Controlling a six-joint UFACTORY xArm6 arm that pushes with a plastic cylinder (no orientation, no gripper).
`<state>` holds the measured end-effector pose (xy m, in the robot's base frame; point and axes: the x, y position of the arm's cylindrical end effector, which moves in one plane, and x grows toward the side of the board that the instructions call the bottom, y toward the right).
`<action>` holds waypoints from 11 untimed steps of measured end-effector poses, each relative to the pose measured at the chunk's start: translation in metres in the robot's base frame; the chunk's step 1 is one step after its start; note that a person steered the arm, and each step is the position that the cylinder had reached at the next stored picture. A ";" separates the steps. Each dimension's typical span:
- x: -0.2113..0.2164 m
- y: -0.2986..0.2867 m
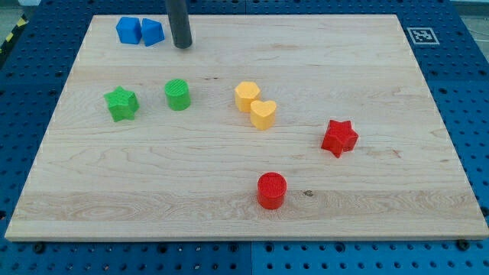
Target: Slide the red circle to the bottom center of the board
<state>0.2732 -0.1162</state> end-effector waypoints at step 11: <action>0.095 0.064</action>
<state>0.3684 -0.0517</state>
